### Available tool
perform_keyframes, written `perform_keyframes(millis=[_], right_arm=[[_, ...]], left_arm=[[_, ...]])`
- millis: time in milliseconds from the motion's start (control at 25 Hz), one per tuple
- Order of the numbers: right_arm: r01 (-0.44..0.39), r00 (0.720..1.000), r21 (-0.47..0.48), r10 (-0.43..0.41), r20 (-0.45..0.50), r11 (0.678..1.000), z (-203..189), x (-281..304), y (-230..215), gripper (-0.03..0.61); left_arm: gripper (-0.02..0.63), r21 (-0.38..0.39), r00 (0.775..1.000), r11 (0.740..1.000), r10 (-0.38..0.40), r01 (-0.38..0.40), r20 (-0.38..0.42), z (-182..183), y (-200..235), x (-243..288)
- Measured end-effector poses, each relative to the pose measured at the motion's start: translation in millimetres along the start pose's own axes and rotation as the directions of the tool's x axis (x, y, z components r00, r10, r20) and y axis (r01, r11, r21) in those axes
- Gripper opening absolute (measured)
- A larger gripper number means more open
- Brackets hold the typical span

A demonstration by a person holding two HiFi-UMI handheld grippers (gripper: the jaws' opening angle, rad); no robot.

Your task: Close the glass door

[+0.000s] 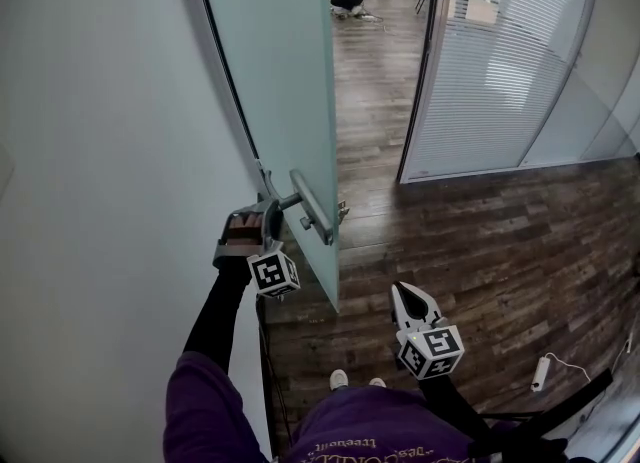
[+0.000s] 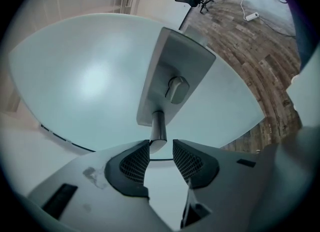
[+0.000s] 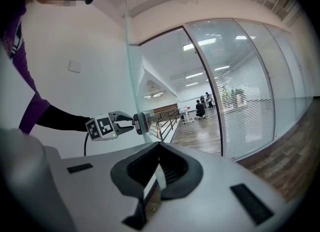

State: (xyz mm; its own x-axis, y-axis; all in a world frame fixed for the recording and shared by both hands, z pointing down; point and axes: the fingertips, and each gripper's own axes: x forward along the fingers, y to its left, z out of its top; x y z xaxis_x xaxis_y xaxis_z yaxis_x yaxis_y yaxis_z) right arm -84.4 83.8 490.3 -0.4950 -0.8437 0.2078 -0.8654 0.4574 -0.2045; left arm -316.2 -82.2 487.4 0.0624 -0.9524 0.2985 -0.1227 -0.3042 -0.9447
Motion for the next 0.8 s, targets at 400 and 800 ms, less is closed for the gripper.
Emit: perform_keyframes(millis=[400,800], right_arm=[[-0.007,1.000,-0.016,0.007,0.009,1.000,6.7,3.6,2.3,-0.009],[-0.043,0.998,-0.080,0.046,0.046,0.996,33.2,25.4,14.4,-0.009]], left_arm=[[0.127,0.067,0.997,0.995,0.078,-0.079,0.014,7.8,10.3,18.2],[0.123,0.078,1.000,0.997,0.013,-0.011,-0.024,12.0,10.7,19.2]])
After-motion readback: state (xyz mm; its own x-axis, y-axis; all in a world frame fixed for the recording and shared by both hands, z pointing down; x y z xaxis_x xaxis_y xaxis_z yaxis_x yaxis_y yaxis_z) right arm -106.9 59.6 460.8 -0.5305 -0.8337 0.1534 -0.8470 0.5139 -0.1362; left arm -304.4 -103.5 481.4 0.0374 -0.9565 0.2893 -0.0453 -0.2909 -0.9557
